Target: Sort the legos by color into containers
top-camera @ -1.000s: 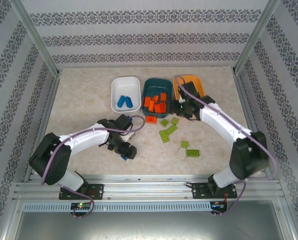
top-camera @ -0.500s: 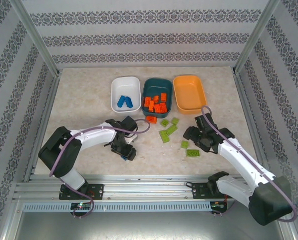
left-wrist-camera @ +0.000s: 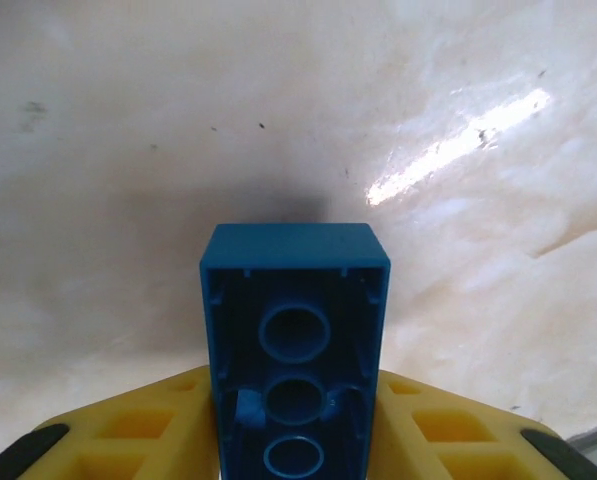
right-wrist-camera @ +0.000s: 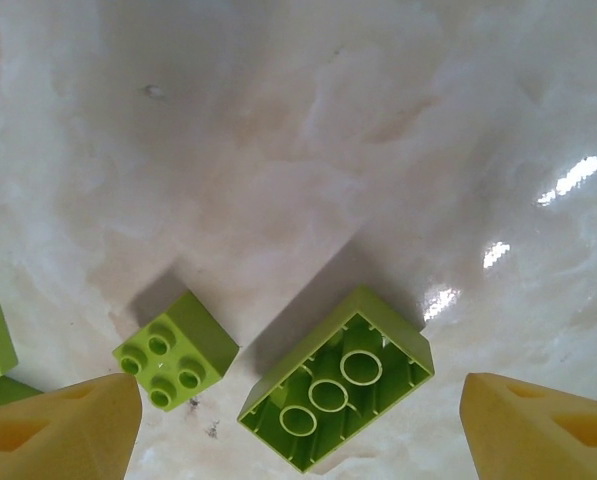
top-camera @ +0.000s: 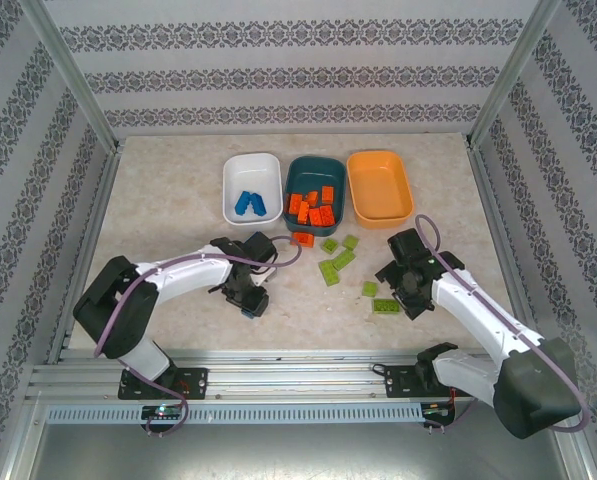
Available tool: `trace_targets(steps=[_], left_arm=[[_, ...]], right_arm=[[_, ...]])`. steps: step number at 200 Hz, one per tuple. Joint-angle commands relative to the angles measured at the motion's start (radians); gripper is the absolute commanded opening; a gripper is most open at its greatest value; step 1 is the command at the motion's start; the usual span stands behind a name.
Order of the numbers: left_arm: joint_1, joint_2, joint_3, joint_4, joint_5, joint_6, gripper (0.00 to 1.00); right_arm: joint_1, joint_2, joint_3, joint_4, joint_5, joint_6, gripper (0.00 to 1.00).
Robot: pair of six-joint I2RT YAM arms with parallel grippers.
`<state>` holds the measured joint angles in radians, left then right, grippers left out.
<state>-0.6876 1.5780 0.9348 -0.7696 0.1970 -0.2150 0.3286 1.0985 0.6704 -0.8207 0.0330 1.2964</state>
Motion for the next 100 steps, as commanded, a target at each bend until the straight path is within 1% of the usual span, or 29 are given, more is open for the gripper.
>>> trace_targets(steps=[1,30,48,67,100], left_arm=[[-0.013,-0.08,0.06,-0.057,-0.056,-0.045,0.36],[-0.01,-0.145,0.147,-0.095,-0.113,-0.097,0.36],[0.01,-0.157,0.226,-0.123,-0.152,-0.098,0.36],[0.054,-0.119,0.33,-0.15,-0.176,-0.067,0.37],[0.129,0.015,0.504,-0.185,-0.162,0.011,0.36]], right_arm=[[-0.017,0.009,-0.013,-0.018,-0.026,0.078,0.83],[-0.038,0.002,-0.041,0.0,-0.059,0.13,0.83],[-0.04,-0.011,-0.058,0.0,-0.065,0.167,0.83],[-0.04,-0.015,-0.086,0.018,-0.097,0.212,0.83],[-0.043,0.006,-0.1,0.032,-0.115,0.256,0.83]])
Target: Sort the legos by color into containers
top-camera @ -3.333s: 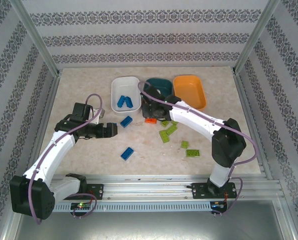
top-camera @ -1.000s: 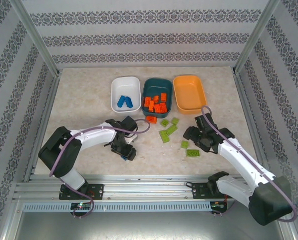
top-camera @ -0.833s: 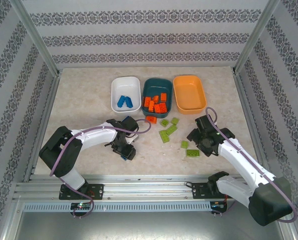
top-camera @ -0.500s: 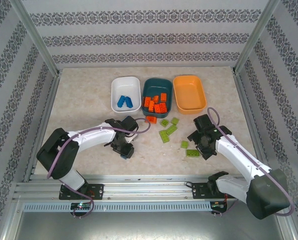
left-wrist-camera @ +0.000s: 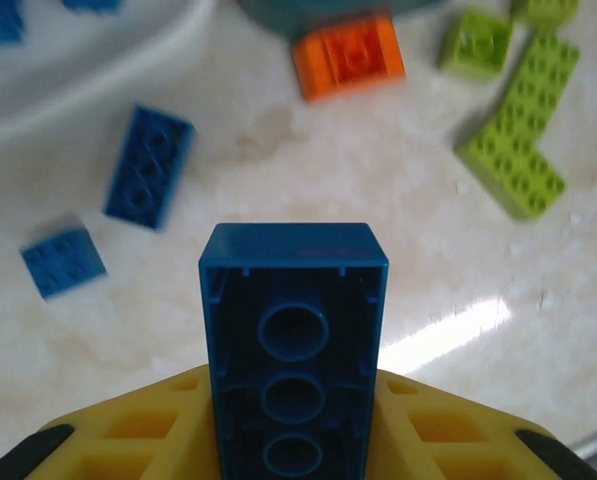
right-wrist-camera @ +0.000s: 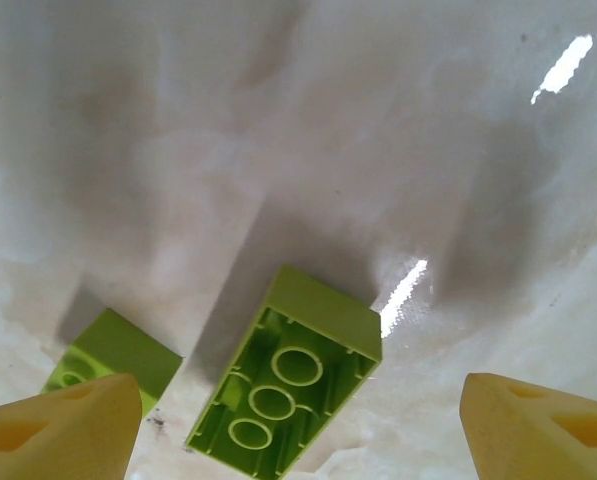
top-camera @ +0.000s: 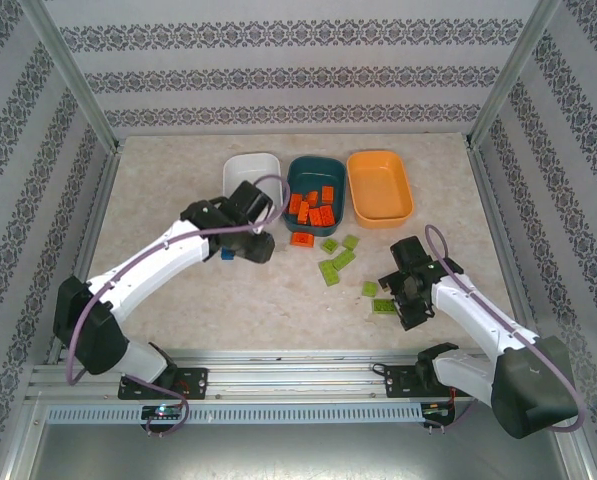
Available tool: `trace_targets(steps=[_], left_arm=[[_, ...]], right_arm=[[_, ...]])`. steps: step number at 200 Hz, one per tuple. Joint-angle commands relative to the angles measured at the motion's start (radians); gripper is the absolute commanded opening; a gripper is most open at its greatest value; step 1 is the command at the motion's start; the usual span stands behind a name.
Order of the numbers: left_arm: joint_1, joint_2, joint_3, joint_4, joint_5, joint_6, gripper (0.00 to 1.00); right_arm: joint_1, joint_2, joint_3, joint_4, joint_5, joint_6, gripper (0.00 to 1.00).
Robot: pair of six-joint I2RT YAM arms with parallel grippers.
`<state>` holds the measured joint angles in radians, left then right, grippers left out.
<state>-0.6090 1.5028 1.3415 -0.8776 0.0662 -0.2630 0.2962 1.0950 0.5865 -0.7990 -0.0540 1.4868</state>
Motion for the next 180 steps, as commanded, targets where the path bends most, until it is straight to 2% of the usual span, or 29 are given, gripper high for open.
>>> trace_targets(steps=[1,47,80,180], left_arm=[[0.052,0.095,0.101,-0.078,-0.03,0.06,0.37],[0.153,0.269,0.272,-0.081,0.007,0.114,0.36],[0.194,0.398,0.417,-0.115,0.009,0.128,0.36],[0.289,0.796,0.786,-0.236,-0.012,0.166,0.39]], right_arm=[[-0.01,0.01,-0.016,0.012,-0.029,0.067,0.83],[-0.026,0.091,-0.032,0.075,-0.066,0.085,0.83],[-0.038,0.161,-0.031,0.109,-0.091,0.07,0.81],[-0.041,0.181,-0.085,0.169,-0.11,0.066,0.65]])
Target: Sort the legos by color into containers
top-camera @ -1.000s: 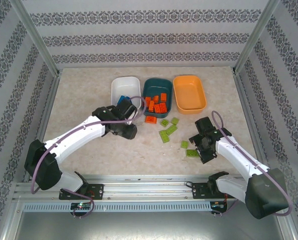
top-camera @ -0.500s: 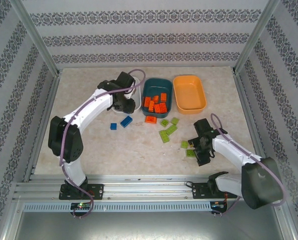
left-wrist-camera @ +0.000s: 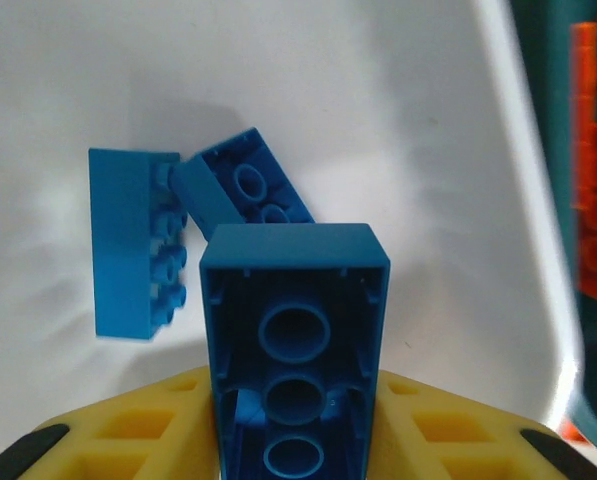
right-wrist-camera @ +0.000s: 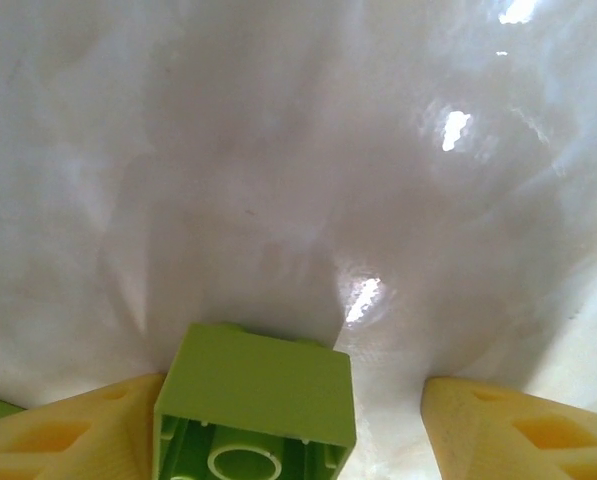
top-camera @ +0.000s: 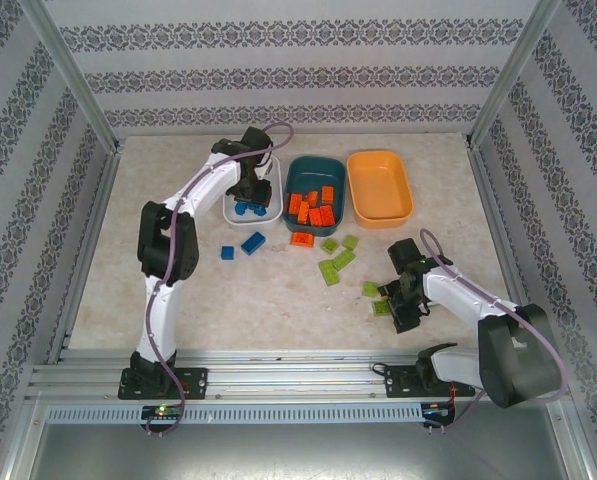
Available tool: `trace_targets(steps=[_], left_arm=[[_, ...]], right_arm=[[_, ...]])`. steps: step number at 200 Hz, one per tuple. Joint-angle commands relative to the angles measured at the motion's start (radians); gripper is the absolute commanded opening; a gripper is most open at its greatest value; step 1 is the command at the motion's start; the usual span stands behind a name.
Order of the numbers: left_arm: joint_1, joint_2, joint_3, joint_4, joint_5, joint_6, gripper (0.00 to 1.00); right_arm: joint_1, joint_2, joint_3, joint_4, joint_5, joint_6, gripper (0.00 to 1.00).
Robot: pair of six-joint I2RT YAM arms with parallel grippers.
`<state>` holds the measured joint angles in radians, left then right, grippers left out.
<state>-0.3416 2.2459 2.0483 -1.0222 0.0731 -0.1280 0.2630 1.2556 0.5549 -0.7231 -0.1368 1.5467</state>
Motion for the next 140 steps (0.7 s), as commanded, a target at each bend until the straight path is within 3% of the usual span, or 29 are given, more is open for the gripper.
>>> trace_targets(steps=[1,53,140], left_arm=[[0.023,0.056,0.081,-0.092,-0.018,0.031,0.39],[0.03,0.113,0.146,-0.128,-0.012,0.023,0.57],[0.033,-0.096,0.086,-0.103,0.016,0.004,0.63]], right_arm=[[-0.008,0.02,-0.052,0.093,-0.028,0.006,0.65],[-0.008,-0.014,-0.073,0.088,-0.014,0.013,0.57],[-0.008,-0.069,-0.056,0.053,0.018,0.003,0.41]])
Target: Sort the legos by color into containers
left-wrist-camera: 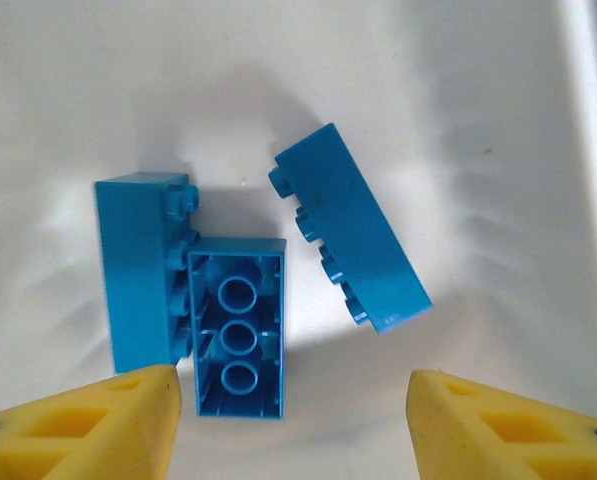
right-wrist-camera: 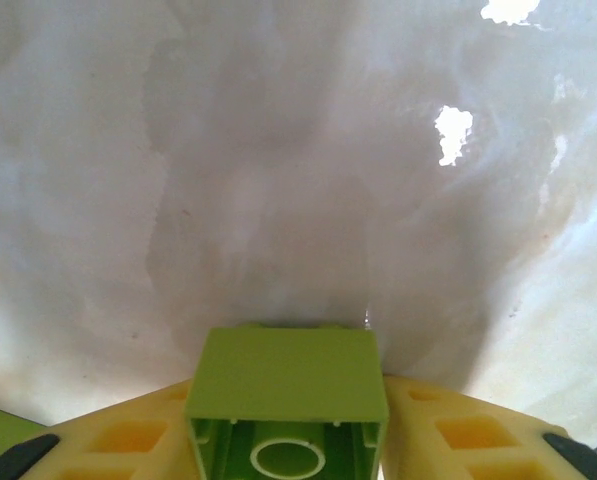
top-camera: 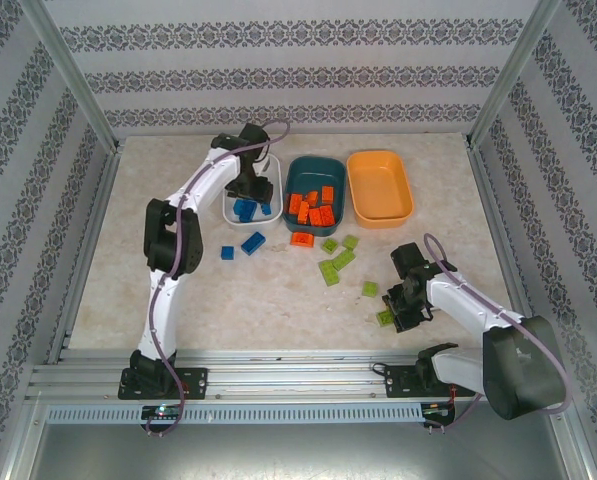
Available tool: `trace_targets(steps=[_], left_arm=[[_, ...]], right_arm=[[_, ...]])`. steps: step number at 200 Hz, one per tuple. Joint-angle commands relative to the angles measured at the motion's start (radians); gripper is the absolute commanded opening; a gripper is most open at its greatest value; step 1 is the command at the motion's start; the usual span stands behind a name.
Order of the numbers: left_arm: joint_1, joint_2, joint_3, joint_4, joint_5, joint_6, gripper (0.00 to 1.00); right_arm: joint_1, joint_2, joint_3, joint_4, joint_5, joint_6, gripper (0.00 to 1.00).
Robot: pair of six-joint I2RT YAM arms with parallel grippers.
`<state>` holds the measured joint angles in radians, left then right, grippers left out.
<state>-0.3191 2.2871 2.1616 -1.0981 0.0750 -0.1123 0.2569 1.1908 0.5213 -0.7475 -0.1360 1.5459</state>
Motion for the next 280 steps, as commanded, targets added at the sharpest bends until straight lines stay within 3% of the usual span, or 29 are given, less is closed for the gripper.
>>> trace_targets(steps=[1,30,83,127,168,212,250,280], left_arm=[[0.011,-0.142,-0.03,-0.026,0.015,-0.012,0.63],[0.011,-0.271,-0.153,0.013,0.038,-0.024,0.66],[0.011,-0.573,-0.549,0.134,0.064,-0.08,0.71],[0.01,-0.8,-0.845,0.205,0.094,-0.155,0.73],[0.009,-0.944,-1.014,0.246,0.159,-0.218,0.74],[0.008,-0.992,-1.097,0.255,0.133,-0.23,0.76],[0.009,-0.981,-1.117,0.257,0.114,-0.231,0.78],[0.021,-0.962,-1.129,0.266,0.103,-0.23,0.79]], right_arm=[[-0.001,-0.006,-0.023,0.077,0.018,0.003,0.41],[-0.002,-0.052,-0.007,0.061,0.031,-0.001,0.37],[-0.002,-0.118,0.055,0.028,0.045,-0.021,0.29],[-0.012,-0.146,0.212,-0.018,0.068,-0.082,0.24],[-0.043,-0.121,0.387,0.006,0.078,-0.191,0.19],[-0.102,0.036,0.591,0.079,0.019,-0.355,0.18],[-0.124,0.3,0.821,0.108,-0.093,-0.522,0.17],[-0.144,0.512,0.953,0.156,-0.17,-0.64,0.1]])
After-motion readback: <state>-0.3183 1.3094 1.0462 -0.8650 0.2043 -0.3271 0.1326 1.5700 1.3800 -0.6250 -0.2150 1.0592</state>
